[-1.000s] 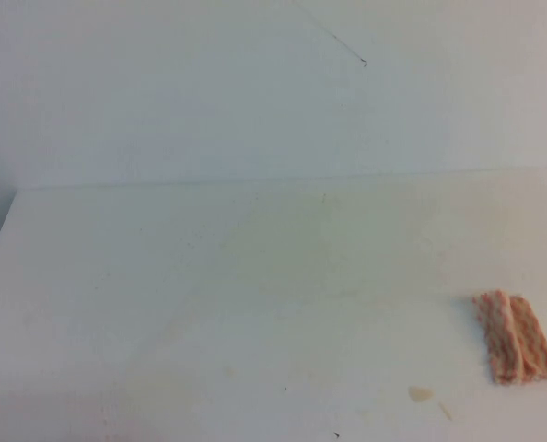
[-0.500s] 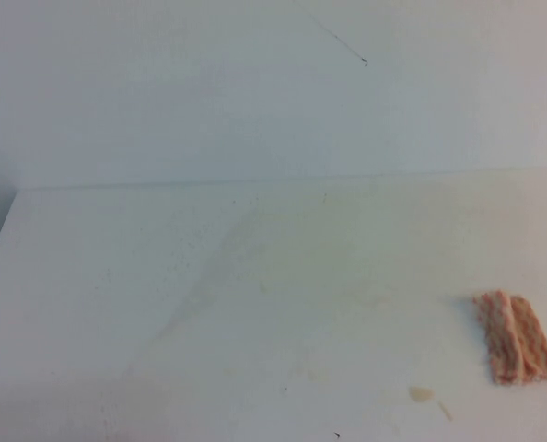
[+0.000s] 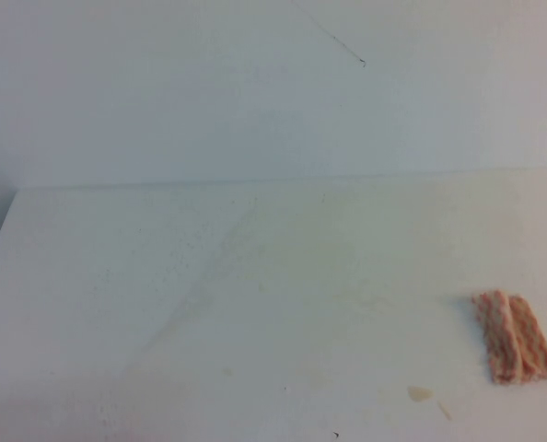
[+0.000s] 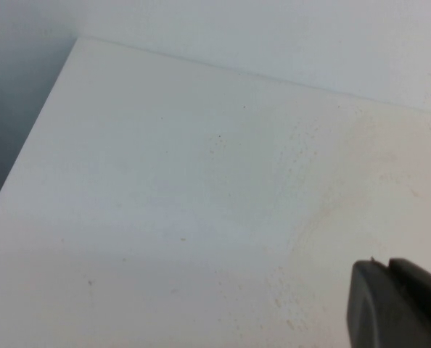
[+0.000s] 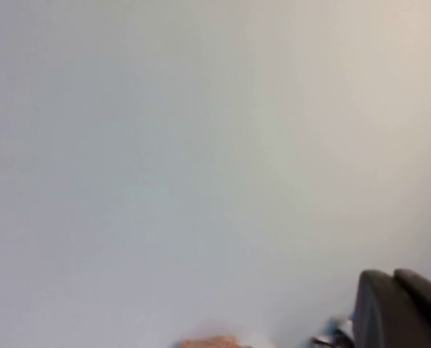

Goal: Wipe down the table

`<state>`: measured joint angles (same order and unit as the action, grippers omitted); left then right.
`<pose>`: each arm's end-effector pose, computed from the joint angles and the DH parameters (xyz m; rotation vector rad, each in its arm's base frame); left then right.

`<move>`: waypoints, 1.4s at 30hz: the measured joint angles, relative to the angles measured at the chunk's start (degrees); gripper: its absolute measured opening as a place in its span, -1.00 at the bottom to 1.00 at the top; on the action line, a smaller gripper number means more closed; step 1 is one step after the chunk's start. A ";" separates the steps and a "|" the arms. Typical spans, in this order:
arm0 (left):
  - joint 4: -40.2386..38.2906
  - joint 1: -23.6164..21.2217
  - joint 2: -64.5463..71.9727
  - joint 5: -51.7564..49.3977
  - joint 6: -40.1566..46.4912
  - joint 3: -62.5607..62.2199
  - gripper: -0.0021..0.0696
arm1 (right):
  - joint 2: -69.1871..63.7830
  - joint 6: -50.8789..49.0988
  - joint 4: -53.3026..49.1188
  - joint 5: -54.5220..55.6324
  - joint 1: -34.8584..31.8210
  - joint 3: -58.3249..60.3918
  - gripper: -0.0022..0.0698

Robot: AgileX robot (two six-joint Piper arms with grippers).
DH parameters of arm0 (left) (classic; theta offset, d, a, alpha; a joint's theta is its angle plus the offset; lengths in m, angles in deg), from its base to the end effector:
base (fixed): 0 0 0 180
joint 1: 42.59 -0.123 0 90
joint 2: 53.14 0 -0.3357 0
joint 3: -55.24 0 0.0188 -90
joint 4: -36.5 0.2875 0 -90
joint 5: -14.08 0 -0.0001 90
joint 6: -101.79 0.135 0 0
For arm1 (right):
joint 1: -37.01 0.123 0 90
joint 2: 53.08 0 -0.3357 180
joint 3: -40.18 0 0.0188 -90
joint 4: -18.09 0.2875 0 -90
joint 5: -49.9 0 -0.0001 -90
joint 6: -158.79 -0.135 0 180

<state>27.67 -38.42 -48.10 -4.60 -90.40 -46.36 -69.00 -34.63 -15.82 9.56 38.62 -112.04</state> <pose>0.0803 -0.0125 0.1761 -0.2201 1.7787 -0.3543 -0.0129 -0.0492 0.4601 0.1257 1.3976 -0.4296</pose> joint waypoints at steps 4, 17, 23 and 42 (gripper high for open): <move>0.00 0.04 1.56 0.00 0.00 0.00 -0.95 | 4.87 -6.54 12.35 11.08 -0.29 12.68 -0.95; 0.00 0.04 1.56 0.00 0.00 0.00 -0.95 | 8.98 -4.21 25.20 35.43 -6.08 49.06 -0.95; 0.00 0.04 1.56 0.00 0.00 0.00 -0.95 | 11.14 2.37 24.66 30.30 -6.46 52.32 -0.95; 0.00 0.04 1.56 0.00 0.00 0.00 -0.95 | 11.14 4.39 24.65 22.21 -6.46 52.32 -0.95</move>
<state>27.67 -38.38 -46.54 -4.60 -90.40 -46.36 -57.85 -30.24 8.83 31.76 32.16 -59.72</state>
